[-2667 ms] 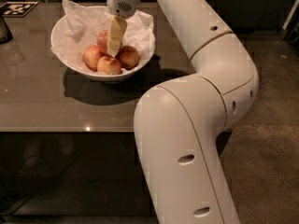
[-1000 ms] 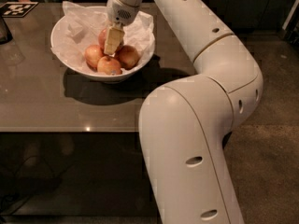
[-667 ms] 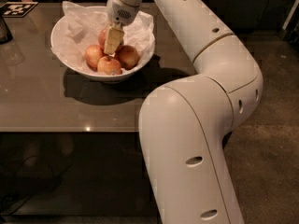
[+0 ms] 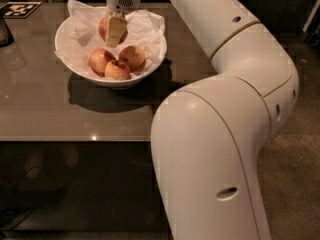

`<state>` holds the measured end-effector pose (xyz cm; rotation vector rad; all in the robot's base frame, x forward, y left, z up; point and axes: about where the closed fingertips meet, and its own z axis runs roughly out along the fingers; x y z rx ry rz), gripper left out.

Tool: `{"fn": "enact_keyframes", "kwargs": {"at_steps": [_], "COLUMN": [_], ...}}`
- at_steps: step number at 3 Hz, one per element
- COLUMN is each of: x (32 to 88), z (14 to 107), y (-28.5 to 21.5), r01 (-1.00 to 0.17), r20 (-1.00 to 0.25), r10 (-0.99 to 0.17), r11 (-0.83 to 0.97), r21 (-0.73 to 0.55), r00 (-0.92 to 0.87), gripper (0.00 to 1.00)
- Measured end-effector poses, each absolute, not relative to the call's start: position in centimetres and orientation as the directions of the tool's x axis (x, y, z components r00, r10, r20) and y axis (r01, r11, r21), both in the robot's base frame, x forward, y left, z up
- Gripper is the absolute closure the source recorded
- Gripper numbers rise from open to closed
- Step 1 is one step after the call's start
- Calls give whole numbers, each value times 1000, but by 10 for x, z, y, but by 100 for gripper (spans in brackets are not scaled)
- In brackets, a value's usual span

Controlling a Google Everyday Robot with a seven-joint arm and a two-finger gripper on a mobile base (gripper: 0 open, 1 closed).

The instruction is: Pick apple from white bowl

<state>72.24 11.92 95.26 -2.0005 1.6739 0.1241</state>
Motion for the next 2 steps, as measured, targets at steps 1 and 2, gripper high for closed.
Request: {"fn": "enact_keyframes", "kwargs": {"at_steps": [1, 2], "x": [703, 677], "z": [988, 1018], "y": [127, 135], "r01": [-910, -883], "r20": [-374, -361], "r10": [-885, -871], "r11": [-118, -153], "r21": [-396, -444], "r00": [278, 333], "gripper": [100, 100]}}
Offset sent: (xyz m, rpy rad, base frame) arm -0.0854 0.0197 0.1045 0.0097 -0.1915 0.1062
